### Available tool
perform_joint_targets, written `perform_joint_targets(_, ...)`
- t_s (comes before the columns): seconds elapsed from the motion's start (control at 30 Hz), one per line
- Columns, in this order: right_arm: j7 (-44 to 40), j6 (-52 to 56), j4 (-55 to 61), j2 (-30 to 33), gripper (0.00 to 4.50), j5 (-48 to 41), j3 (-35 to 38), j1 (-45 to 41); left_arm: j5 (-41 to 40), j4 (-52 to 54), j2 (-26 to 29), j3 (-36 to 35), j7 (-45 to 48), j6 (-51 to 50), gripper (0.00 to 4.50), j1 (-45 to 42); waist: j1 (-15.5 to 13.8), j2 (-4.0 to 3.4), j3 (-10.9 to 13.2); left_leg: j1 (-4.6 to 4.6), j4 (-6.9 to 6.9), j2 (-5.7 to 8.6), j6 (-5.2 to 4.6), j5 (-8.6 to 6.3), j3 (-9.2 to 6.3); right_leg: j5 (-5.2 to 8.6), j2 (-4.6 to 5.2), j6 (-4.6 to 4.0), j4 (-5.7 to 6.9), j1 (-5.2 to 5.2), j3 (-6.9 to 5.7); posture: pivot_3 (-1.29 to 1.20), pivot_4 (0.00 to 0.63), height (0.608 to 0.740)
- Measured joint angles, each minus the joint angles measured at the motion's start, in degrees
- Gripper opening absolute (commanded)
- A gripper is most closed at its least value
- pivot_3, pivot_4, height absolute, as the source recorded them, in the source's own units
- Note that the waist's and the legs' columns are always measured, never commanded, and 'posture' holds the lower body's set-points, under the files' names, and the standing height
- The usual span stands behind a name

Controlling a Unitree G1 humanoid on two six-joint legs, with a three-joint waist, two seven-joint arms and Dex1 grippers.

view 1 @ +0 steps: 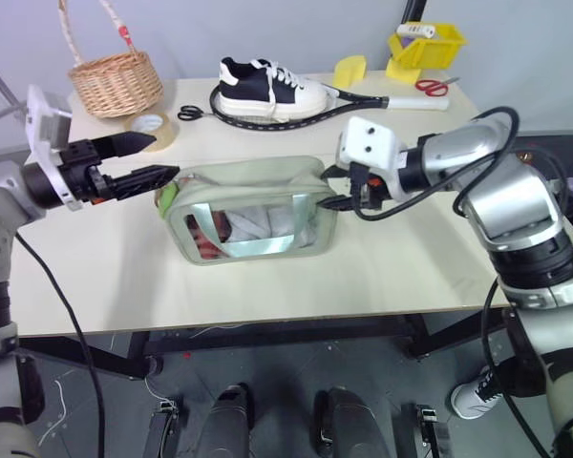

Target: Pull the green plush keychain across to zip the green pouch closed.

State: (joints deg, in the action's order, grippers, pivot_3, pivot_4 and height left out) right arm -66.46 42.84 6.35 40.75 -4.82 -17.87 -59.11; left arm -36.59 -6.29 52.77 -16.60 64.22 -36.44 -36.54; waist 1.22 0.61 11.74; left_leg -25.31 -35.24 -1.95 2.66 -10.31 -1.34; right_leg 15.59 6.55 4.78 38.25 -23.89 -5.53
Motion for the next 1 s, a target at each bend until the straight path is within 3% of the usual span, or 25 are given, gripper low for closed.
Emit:
perform_joint_targets(0.07, 0.4, 0.5, 0.4, -0.4, 0.04, -0.4, 0.0, 0.0, 0.8, -1.7, 0.8, 0.0, 0.4, 0.7, 4.5, 1.0, -0.2, 0.0, 0.0, 0.0, 0.0, 0.0, 0.0, 0.0, 0.0, 0.0, 0.0, 0.0, 0.0, 0.0, 0.0, 0.0, 0.15, 0.74)
perform_joint_targets(0.3, 2.2, 5.9, 3.7, -1.1, 0.04, -2.3, 0.1, 0.5, 2.9, -7.6, 4.1, -0.2, 2.8, 3.1, 4.5, 3.7, -0.3, 0.0, 0.0, -0.02, -0.01, 0.0, 0.0, 0.0, 0.0, 0.0, 0.0, 0.0, 0.0, -0.01, 0.0, 0.0, 0.15, 0.74)
perform_joint_targets(0.57, 3.7, 7.5, 6.1, -0.8, 0.04, -3.5, 0.2, 1.5, 2.9, -8.4, 3.4, 0.2, 4.1, 2.8, 4.5, 4.3, -0.3, 0.0, 0.0, -0.01, -0.02, 0.0, 0.0, 0.0, 0.0, 0.0, 0.0, 0.0, 0.0, 0.0, 0.0, 0.0, 0.15, 0.74)
perform_joint_targets(0.7, 4.2, 7.4, 6.2, -0.8, 0.0, -3.9, 0.2, 1.7, 4.8, -11.3, 1.3, 2.6, 2.8, 3.1, 3.15, 2.7, -0.3, 0.01, 0.0, -0.01, -0.03, 0.0, 0.0, 0.0, 0.0, 0.0, 0.0, 0.0, 0.02, 0.0, 0.0, 0.0, 0.15, 0.74)
perform_joint_targets(0.9, 4.7, 7.0, 6.3, -0.7, 0.0, -4.5, 0.2, 1.7, 6.9, -15.8, -2.3, 5.2, 1.9, 3.3, 0.17, 0.9, -0.2, 0.01, 0.0, -0.03, -0.03, 0.0, 0.0, 0.0, 0.01, 0.0, -0.01, 0.0, 0.01, -0.02, 0.0, 0.0, 0.15, 0.74)
perform_joint_targets(1.0, 4.9, 6.9, 6.3, -0.5, 0.0, -4.5, 0.2, 1.7, 6.9, -15.8, -2.9, 5.7, 2.9, 3.2, 0.05, 0.8, -0.3, 0.01, 0.0, -0.03, -0.03, -0.01, 0.0, 0.0, 0.01, 0.0, -0.01, 0.0, 0.01, -0.02, 0.0, 0.0, 0.15, 0.74)
